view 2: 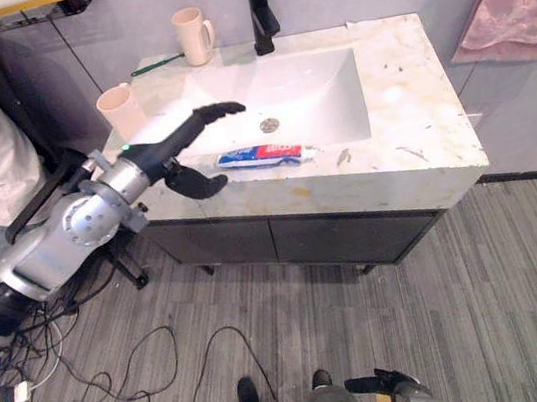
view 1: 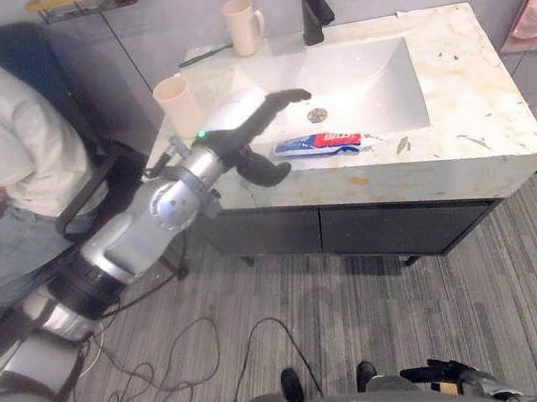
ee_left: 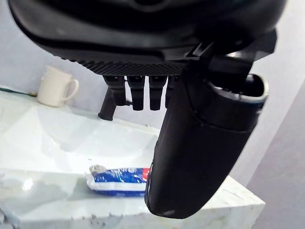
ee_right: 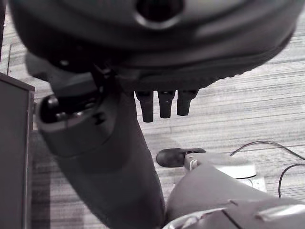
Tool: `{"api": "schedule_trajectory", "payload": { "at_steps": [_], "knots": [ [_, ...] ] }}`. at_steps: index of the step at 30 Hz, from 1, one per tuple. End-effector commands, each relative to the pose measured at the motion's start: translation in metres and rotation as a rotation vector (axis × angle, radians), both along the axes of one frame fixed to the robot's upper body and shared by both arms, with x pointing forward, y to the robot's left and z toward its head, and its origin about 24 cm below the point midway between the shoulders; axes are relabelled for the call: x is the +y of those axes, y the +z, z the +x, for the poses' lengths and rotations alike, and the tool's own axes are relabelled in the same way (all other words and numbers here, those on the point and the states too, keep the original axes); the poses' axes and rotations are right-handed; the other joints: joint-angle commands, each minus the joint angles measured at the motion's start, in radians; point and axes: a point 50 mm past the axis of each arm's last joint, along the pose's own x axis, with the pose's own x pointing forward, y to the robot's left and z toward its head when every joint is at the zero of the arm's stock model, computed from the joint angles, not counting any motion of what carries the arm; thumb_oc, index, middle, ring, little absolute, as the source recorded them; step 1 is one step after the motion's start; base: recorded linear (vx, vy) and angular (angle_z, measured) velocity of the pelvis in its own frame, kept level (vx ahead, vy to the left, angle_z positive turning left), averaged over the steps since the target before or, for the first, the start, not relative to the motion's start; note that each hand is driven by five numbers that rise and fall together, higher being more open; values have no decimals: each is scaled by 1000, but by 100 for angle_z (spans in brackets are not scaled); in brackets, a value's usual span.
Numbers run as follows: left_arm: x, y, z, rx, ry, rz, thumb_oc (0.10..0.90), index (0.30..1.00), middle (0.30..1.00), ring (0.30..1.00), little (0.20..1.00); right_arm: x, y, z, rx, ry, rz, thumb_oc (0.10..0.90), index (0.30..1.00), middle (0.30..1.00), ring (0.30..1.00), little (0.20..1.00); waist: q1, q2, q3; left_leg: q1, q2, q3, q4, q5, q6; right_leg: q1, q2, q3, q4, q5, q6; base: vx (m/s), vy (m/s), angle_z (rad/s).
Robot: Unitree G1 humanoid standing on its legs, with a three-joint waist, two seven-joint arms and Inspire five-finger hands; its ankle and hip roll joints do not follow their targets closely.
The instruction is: Organize the bathroom.
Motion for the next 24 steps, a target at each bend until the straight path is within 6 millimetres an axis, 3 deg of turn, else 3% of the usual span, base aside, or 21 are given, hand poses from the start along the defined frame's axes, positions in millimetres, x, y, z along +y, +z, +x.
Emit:
{"api": "schedule_trajectory", "payload": {
  "at_steps": [1,2,4,7,12,20,24],
  "knots": [
    [14,59,6,-210,41,19,800,900,900,900,900,9,-6,-17,68,61,31,800,900,900,900,900,-23,-5,-42,6,-53,13,35,-54,8,-151,-22,17,355,-39,77,39,-30,-27],
    [13,58,7,-198,41,22,800,900,900,900,900,10,-5,-16,66,63,31,800,900,900,900,900,-26,-6,-39,12,-53,11,32,-56,7,-154,-27,15,349,-38,78,86,-73,-8],
    [6,54,12,-146,40,40,800,900,900,900,900,11,-6,-14,68,81,33,800,900,900,900,900,-39,-7,-35,37,-52,8,23,-65,-6,-135,-41,-1,204,-32,74,111,-98,11],
    [-2,41,17,-87,47,59,800,900,900,900,900,13,-6,-15,72,71,35,800,900,900,900,900,-64,-15,-32,35,-60,6,40,-80,-3,-112,-8,67,109,-20,65,104,-113,21],
    [2,13,23,26,85,60,800,900,900,900,900,10,-6,-20,106,73,33,800,900,900,900,900,-45,-29,-60,38,-60,7,17,-77,-6,-29,4,47,-36,10,53,71,-85,21],
    [14,-26,30,264,148,70,800,900,900,900,900,9,-7,-26,135,94,28,800,900,900,900,900,-49,-23,-86,33,-68,3,8,-83,-8,10,16,40,-95,7,42,31,-39,-3],
    [15,-28,31,267,160,69,800,900,900,900,900,11,-7,-25,137,107,30,800,900,900,900,900,-50,-18,-91,32,-69,2,10,-84,-13,16,16,33,-102,4,39,6,-28,-4]
  ]
}}
